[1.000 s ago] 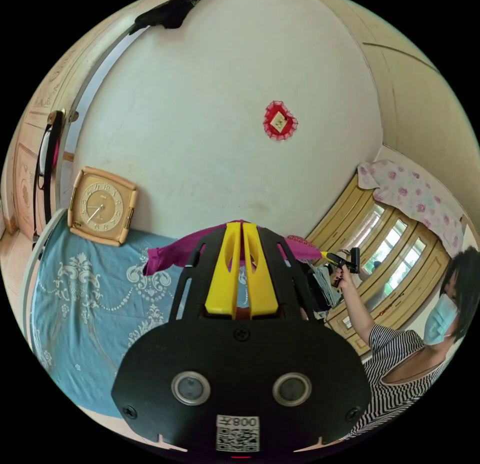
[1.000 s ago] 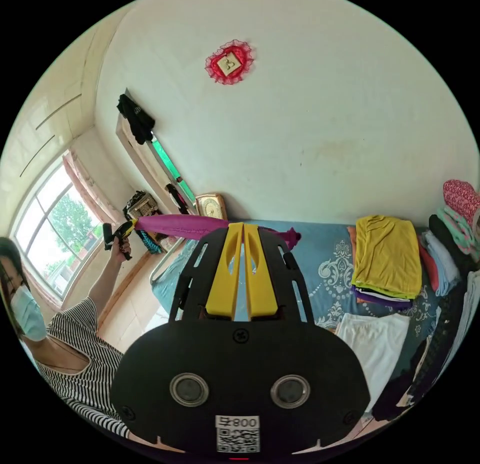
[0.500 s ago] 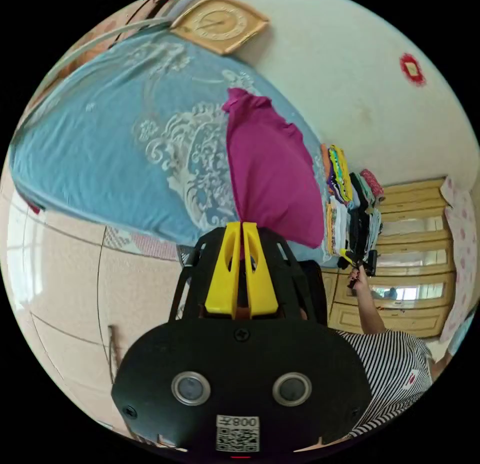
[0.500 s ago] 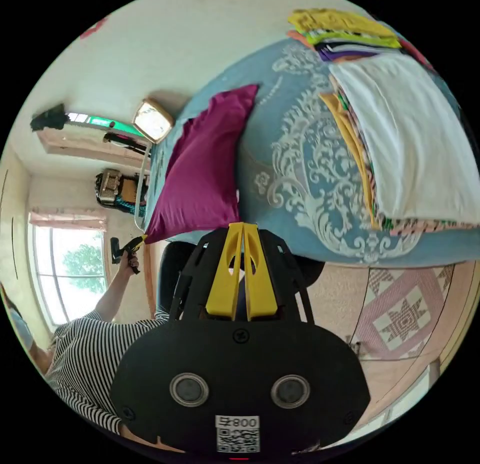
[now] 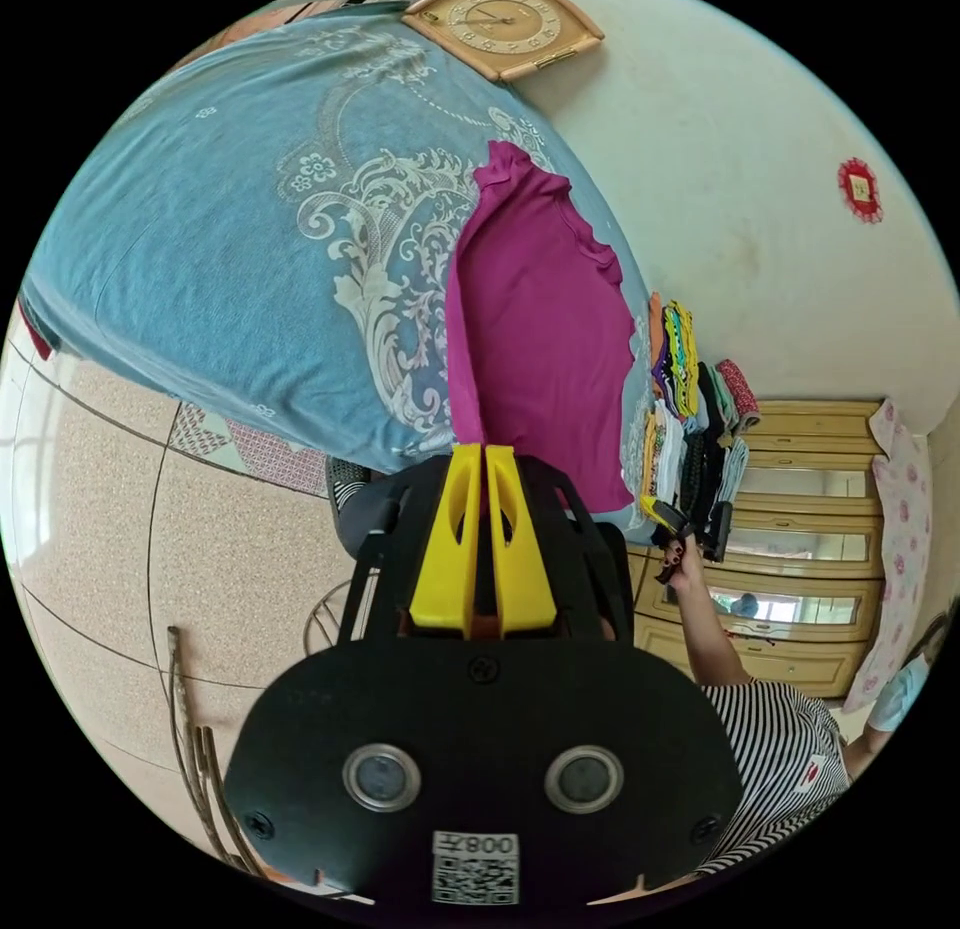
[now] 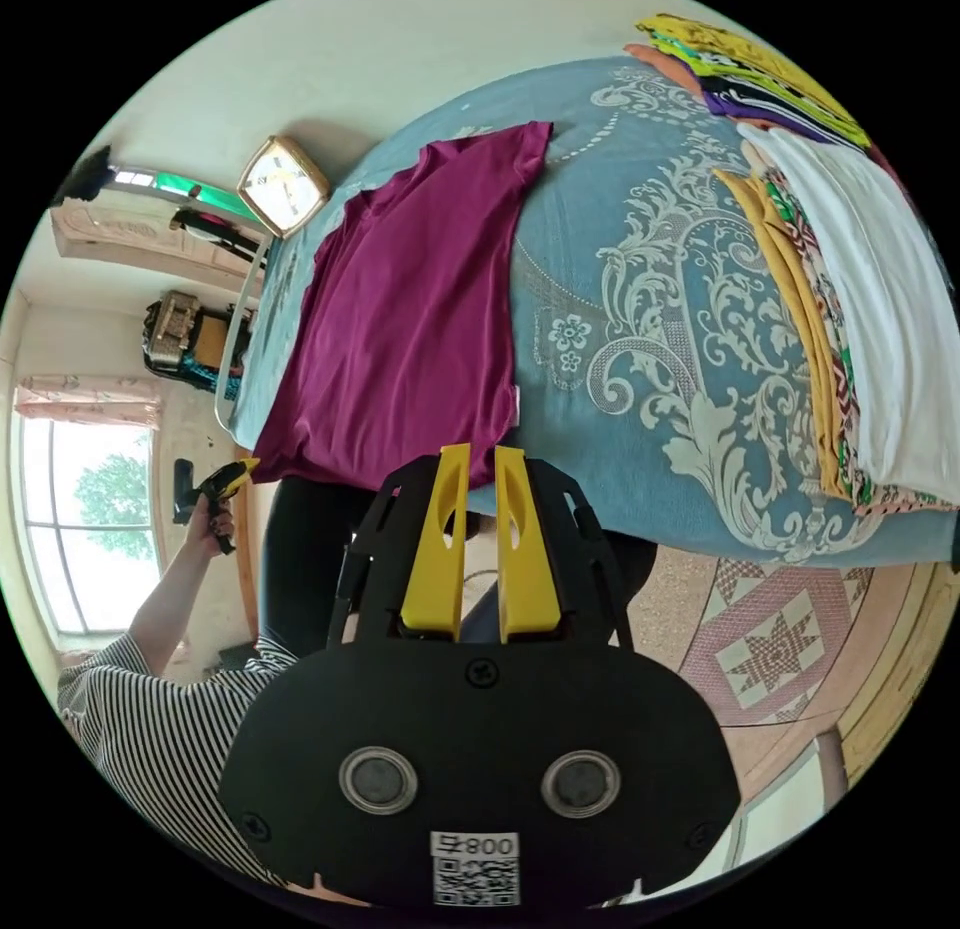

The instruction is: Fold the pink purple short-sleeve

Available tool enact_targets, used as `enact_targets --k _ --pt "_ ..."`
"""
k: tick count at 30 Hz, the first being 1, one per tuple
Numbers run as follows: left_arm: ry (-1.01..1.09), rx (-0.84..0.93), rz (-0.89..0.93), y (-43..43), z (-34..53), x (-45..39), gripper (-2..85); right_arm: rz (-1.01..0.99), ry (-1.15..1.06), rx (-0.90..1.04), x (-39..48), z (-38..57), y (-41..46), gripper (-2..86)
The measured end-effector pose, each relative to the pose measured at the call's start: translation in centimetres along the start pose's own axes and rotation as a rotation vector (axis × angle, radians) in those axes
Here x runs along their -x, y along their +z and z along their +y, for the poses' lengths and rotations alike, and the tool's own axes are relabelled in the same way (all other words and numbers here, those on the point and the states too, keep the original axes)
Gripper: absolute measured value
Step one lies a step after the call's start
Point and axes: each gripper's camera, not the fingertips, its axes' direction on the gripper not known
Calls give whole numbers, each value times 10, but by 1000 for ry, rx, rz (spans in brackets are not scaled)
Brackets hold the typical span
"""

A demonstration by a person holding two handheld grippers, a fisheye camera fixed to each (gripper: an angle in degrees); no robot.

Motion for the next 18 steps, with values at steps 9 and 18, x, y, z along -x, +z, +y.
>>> enact_targets --k 9,18 --pt "7 33 -2 38 -4 -3 5 84 48 96 4 -19 43 23" --pt "-42 -15 53 48 -2 17 4 12 -2 95 5 -13 37 2"
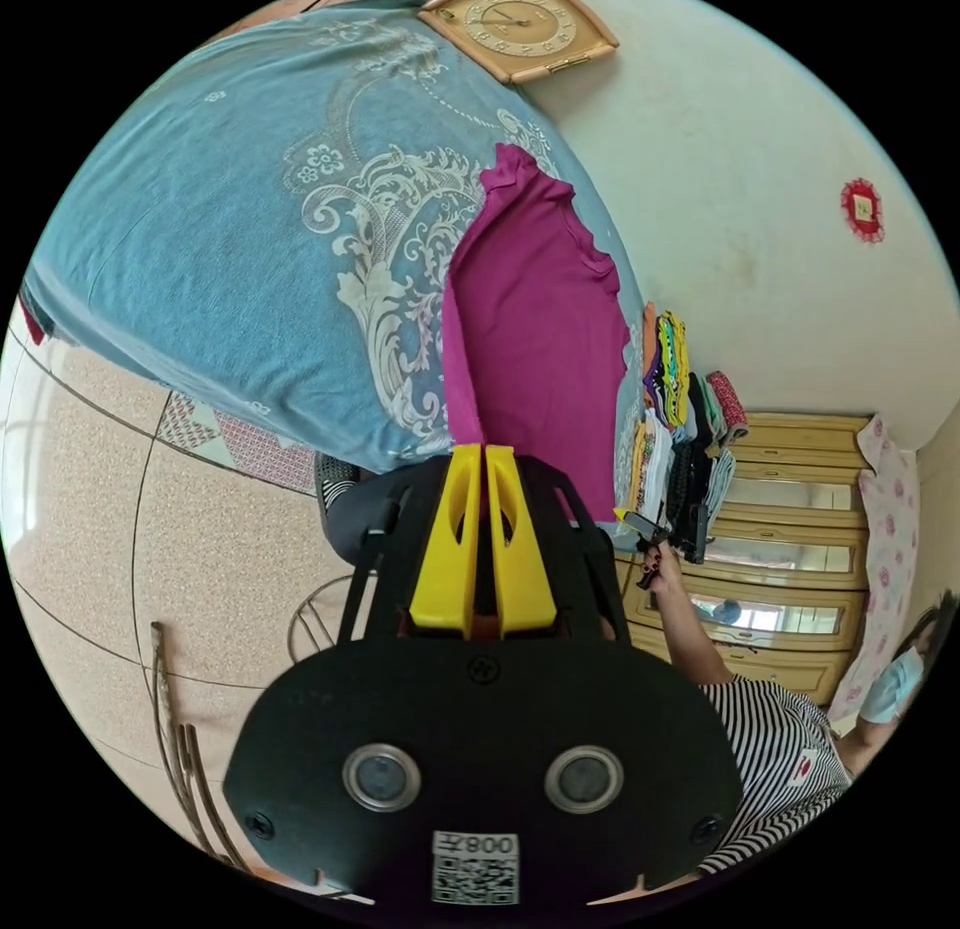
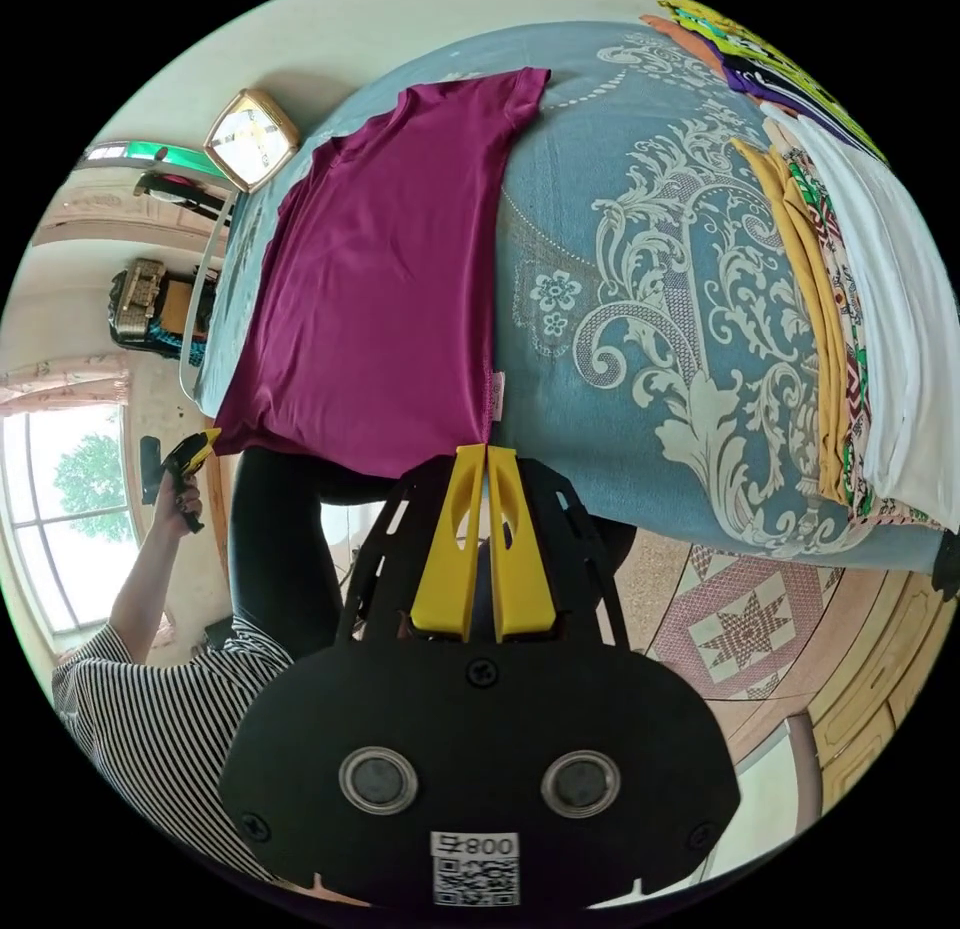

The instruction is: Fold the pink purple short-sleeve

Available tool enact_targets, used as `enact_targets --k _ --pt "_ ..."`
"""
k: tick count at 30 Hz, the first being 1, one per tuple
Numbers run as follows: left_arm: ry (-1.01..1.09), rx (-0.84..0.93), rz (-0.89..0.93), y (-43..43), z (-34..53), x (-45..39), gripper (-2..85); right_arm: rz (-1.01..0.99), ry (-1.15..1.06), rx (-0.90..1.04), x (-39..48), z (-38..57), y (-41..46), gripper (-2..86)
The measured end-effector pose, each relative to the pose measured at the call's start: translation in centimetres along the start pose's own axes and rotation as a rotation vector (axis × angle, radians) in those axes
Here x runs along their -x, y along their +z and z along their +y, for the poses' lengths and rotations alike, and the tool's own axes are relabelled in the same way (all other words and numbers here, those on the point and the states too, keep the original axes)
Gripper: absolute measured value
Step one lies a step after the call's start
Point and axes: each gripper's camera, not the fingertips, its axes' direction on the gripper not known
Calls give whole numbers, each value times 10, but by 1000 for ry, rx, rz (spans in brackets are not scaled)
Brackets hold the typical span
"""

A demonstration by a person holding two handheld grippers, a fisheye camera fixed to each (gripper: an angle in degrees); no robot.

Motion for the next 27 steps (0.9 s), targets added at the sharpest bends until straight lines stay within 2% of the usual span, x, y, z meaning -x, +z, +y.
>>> enact_targets --k 5,11,13,18,27 --pt "-26 -1 2 11 1 14 5 -9 -16 -30 -2 9 -9 1" --pt "-88 33 -60 39 -9 29 6 32 17 12 -9 -3 16 1" --pt "-112 35 -54 47 -15 33 7 109 54 85 -14 -12 35 0" --pt "-126 6 -57 54 -27 38 15 55 78 56 -22 -23 34 0" --pt "-189 -228 -23 16 -68 47 53 -9 62 -85 -20 -71 11 0"
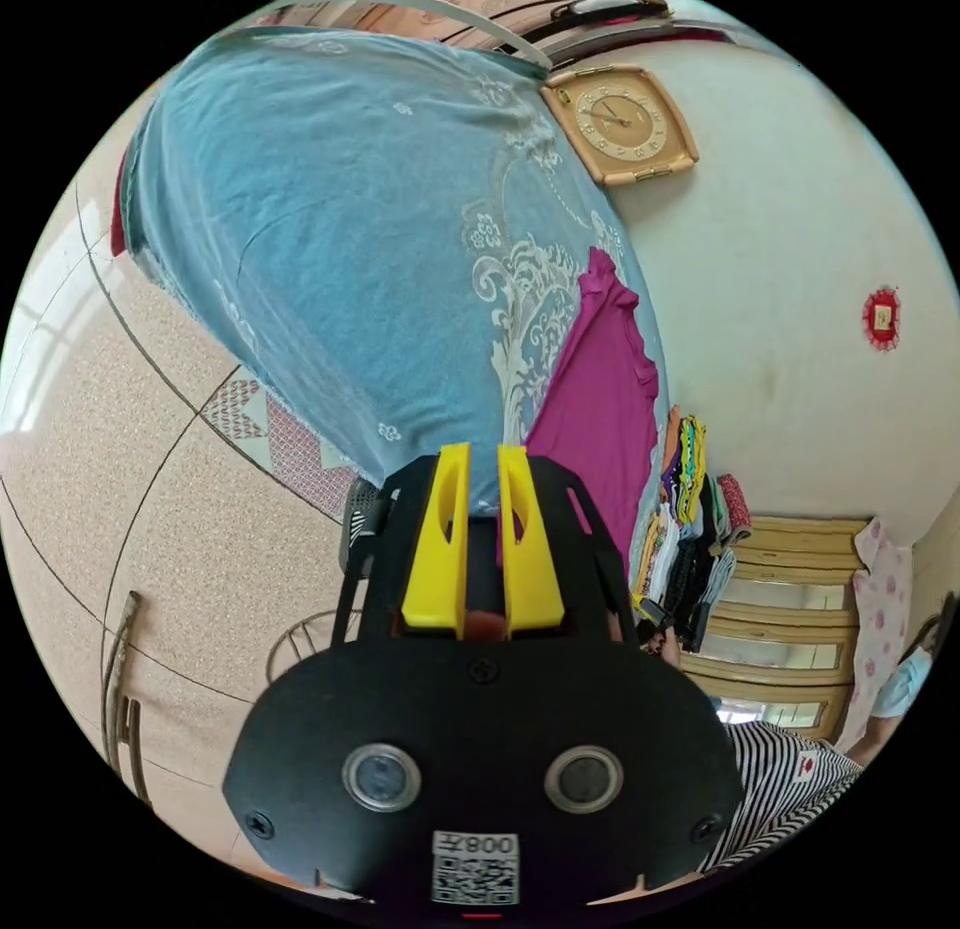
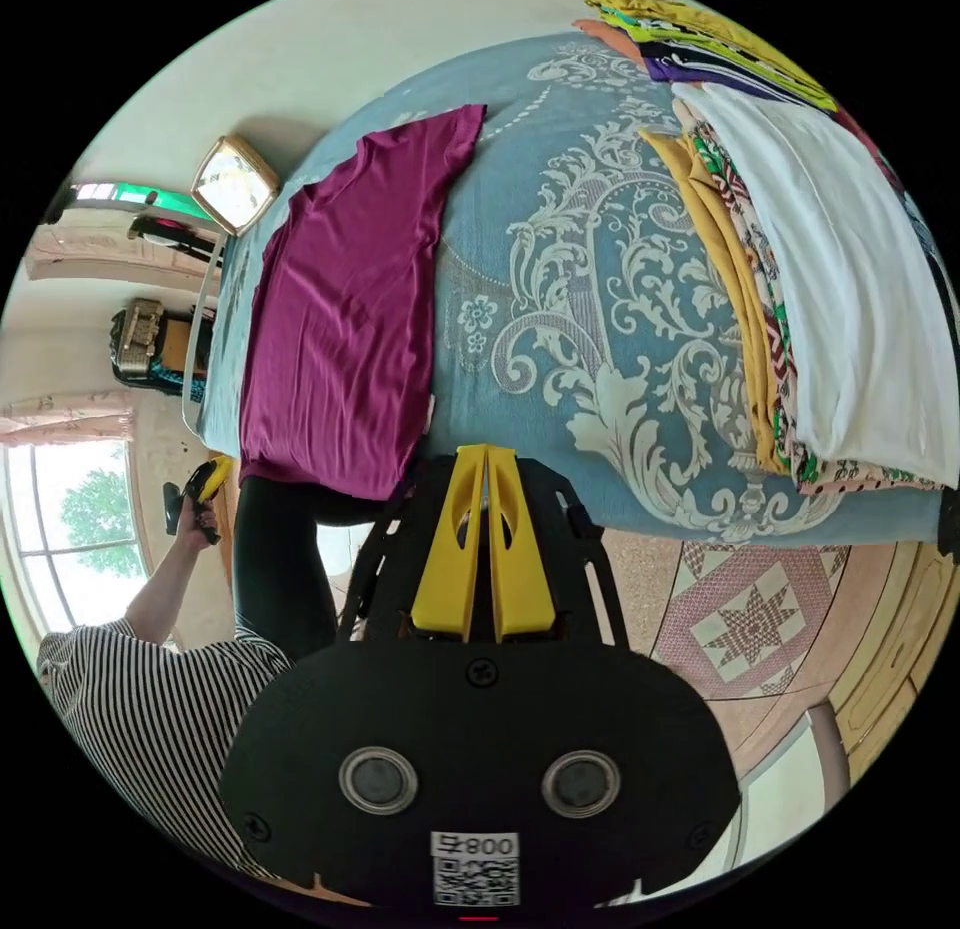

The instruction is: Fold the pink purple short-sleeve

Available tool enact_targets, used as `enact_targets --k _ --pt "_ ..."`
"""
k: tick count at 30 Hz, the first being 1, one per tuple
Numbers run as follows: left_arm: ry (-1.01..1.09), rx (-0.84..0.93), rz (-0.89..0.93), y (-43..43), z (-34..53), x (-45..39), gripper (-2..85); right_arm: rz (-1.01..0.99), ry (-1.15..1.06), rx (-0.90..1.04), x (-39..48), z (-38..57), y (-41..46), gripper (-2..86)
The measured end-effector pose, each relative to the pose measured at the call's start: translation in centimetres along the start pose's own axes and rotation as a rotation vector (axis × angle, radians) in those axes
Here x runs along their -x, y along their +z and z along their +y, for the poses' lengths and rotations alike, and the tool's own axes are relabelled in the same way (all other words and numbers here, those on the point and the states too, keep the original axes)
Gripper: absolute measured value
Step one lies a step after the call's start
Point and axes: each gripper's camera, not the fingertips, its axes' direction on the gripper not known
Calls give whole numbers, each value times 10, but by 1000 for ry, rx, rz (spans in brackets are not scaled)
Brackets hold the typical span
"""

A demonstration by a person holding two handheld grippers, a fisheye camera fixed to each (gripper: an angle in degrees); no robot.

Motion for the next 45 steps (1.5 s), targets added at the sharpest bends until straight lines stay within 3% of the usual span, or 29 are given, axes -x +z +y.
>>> enact_targets --k 12,20,23,32,39,45 --pt "355 44 -37 121 -258 -201 70 -5 -156 -173 53 -203 1 8" --pt "509 86 -253 204 -400 -324 73 88 -211 -216 74 -309 24 17" --pt "500 129 -357 229 -422 -343 53 89 -196 -198 75 -332 43 17" --pt "601 -53 -397 178 -465 -427 14 99 -183 -252 75 -356 60 23" --pt "482 -58 -533 193 -503 -447 8 162 -159 -259 81 -403 70 52" --pt "470 -86 -351 179 -525 -475 21 202 -129 -252 82 -429 89 60"
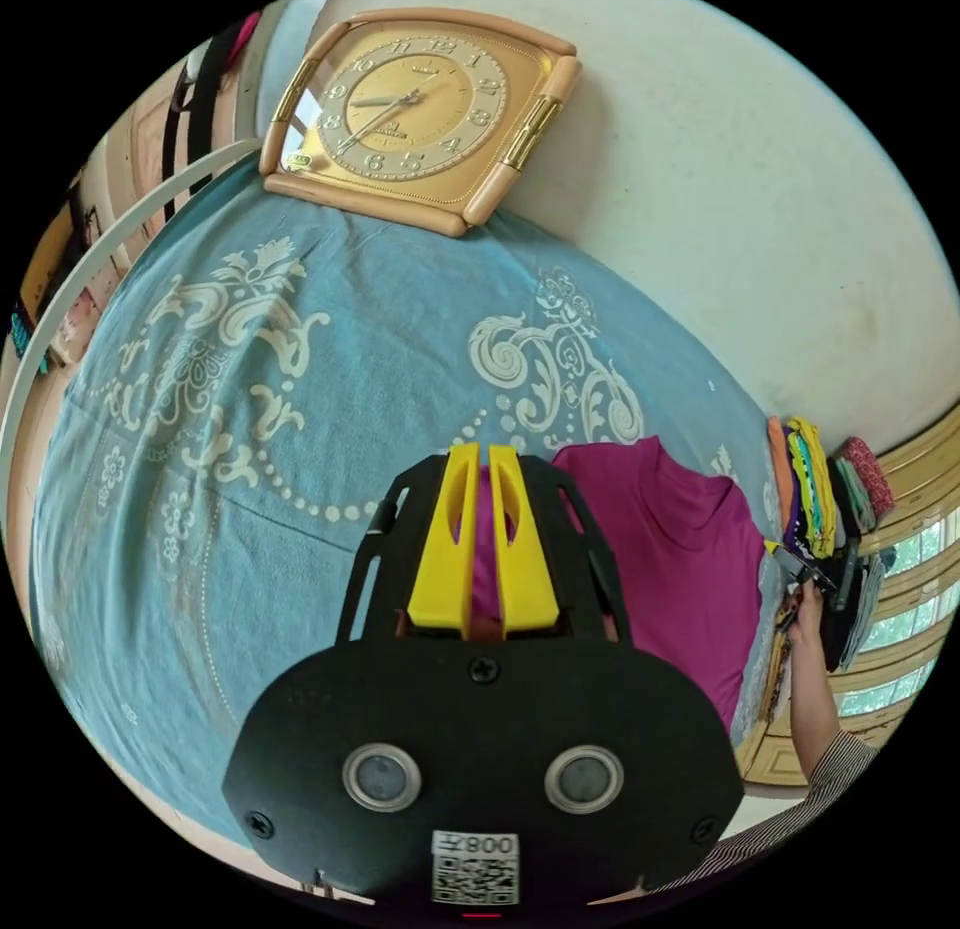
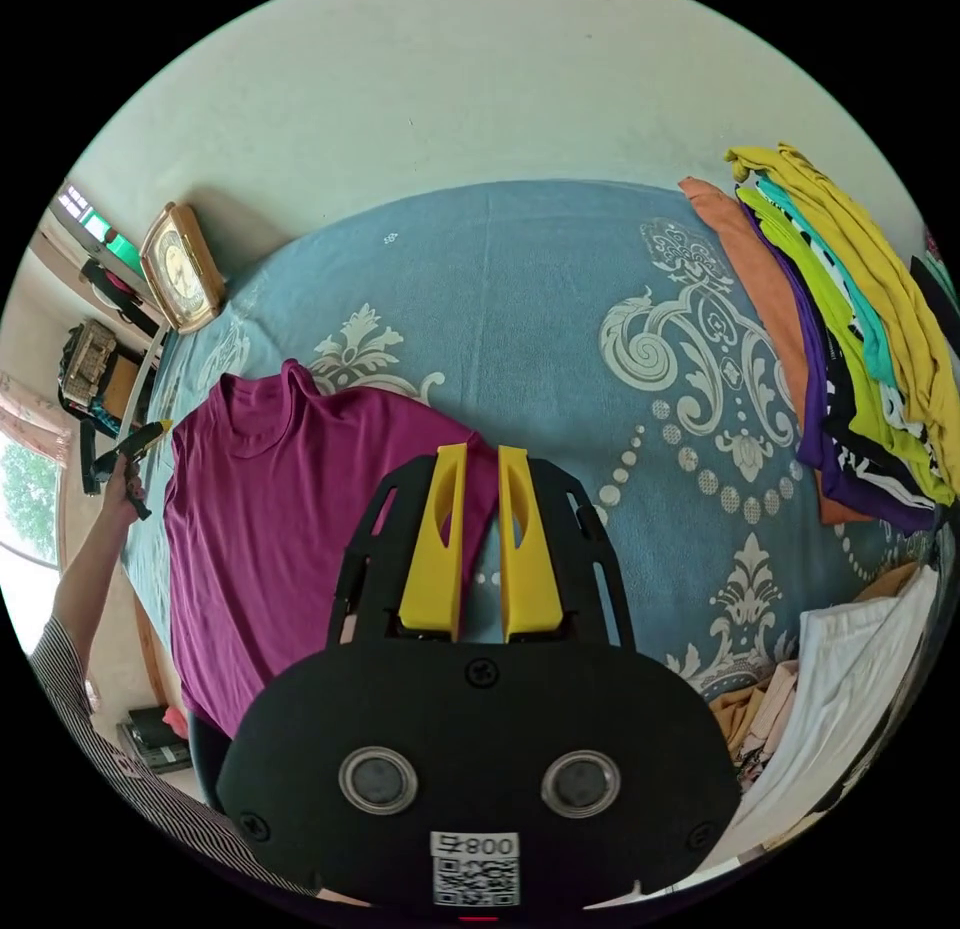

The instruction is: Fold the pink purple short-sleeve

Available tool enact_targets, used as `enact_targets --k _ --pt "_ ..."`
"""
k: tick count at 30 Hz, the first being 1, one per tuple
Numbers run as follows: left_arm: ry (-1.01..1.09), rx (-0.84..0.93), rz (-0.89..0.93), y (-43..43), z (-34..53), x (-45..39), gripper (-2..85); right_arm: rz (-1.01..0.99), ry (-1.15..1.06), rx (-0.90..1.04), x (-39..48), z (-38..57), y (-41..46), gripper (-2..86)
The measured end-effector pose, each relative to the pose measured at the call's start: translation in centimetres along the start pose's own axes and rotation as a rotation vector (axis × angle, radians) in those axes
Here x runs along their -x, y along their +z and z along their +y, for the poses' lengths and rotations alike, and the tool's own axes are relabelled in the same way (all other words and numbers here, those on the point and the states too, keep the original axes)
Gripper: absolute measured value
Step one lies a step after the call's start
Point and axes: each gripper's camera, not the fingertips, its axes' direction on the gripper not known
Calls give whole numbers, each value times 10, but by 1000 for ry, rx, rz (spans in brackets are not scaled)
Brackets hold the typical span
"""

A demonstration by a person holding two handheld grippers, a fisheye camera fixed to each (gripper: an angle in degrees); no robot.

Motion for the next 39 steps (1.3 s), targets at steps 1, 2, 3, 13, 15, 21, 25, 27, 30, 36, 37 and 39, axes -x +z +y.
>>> enact_targets --k 1,2,3,13,15,21,25,27,30,36,37,39 --pt "16 11 26 0 -8 -5 27 4 1 6 1 -2 6 59" --pt "23 44 20 4 -16 -9 26 9 1 15 1 -3 10 59" --pt "22 62 2 6 -20 -11 26 17 -2 27 3 -5 16 52" --pt "27 43 -100 -39 -91 -48 3 -8 31 3 -14 -10 18 4" --pt "41 19 -70 -50 -98 -58 3 6 71 -5 -20 -4 20 2" --pt "177 29 151 -77 -111 -114 6 -172 99 -85 -34 53 9 17" --pt "297 130 287 -70 -117 -176 9 -219 91 -67 -26 91 22 37" --pt "355 168 268 -64 -121 -204 9 -187 70 -29 -19 95 34 34" --pt "414 234 150 -52 -136 -238 5 -127 29 -25 -13 97 40 12" --pt "383 195 177 -91 -184 -277 2 -99 7 -58 -15 113 33 2" --pt "398 195 191 -97 -191 -287 2 -115 18 -64 -17 117 34 2" --pt "407 227 186 -100 -201 -302 2 -127 38 -68 -21 123 38 2"
